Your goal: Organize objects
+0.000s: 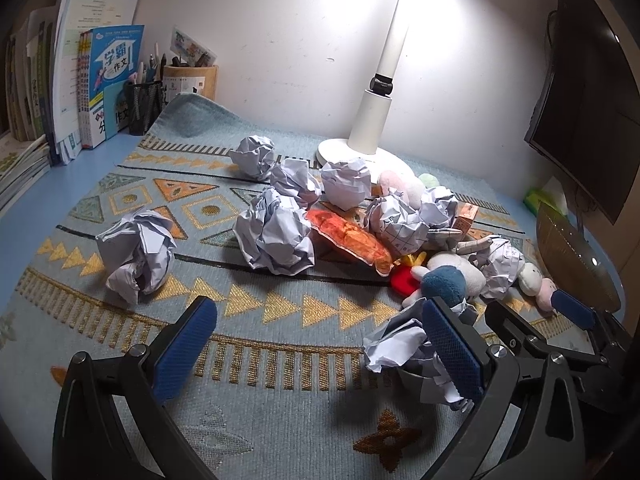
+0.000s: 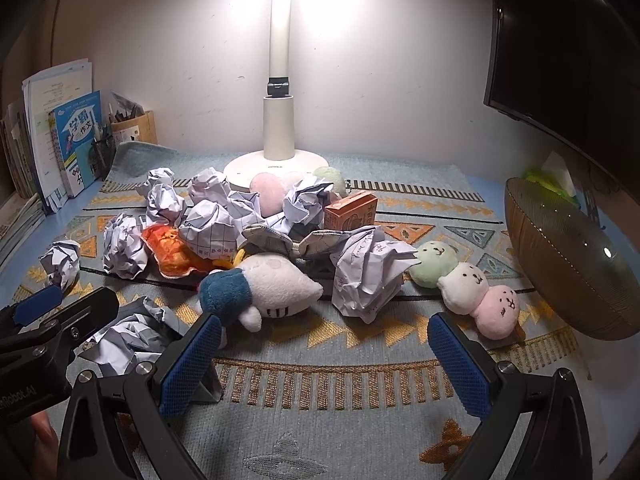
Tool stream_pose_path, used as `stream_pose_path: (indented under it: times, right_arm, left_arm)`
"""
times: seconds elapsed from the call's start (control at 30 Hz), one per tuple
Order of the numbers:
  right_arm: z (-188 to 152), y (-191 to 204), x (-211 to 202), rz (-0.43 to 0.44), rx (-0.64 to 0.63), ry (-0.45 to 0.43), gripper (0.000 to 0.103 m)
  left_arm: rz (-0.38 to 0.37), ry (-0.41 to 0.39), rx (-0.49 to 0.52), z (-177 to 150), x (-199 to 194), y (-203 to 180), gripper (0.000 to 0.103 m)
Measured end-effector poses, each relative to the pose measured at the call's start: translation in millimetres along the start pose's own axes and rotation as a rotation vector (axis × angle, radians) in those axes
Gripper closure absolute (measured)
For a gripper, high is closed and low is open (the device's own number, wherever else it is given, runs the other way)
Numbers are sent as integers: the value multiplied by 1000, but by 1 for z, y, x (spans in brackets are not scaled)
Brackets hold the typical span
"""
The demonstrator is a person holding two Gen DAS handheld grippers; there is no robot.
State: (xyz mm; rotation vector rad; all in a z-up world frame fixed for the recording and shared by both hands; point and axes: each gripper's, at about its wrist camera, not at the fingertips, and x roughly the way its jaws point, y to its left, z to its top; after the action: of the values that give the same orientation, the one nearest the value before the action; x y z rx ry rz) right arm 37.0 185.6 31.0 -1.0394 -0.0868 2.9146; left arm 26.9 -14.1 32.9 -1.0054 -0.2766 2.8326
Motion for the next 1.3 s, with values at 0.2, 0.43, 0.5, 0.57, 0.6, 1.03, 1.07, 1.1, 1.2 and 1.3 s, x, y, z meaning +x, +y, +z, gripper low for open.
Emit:
stream_pose_path:
  times: [0.2, 0.43, 0.5, 0.57, 0.6, 1.03, 1.07, 1.1, 1.2, 1.3]
  right_arm:
    - [-1, 1, 0, 4, -5, 2, 0]
    - [0, 1, 4, 3, -5, 20, 0]
    - [-1, 0, 3, 5, 0, 16, 0]
    - [-1, 0, 3, 8, 2, 14, 0]
    - [-1, 0, 3, 8, 1, 13, 0]
    - [-1, 0, -1, 0, 2, -4, 0]
    - [-1, 0, -2, -9, 5, -11, 0]
    - [-1, -1, -4, -20, 11, -22, 0]
    - [-2, -5, -15, -33, 33, -68, 0]
    - [-4, -8, -22, -8, 45, -50, 0]
  left_arm:
    - [-5, 3, -6, 1, 1, 1, 1]
    - [1, 5, -47, 2, 3, 9, 1]
    - [1, 7, -48, 1, 4, 9, 1]
    - [4, 9, -45, 2, 4, 8, 1]
    - [10, 11, -45, 2, 4, 8, 1]
    - [15, 19, -47, 1, 6, 8, 1]
    - [14, 19, -48, 1, 6, 9, 1]
    - [14, 18, -48, 1, 6, 8, 1]
    - [23, 8, -47, 1, 4, 8, 1]
    - [40, -7, -32, 1, -3, 5, 1]
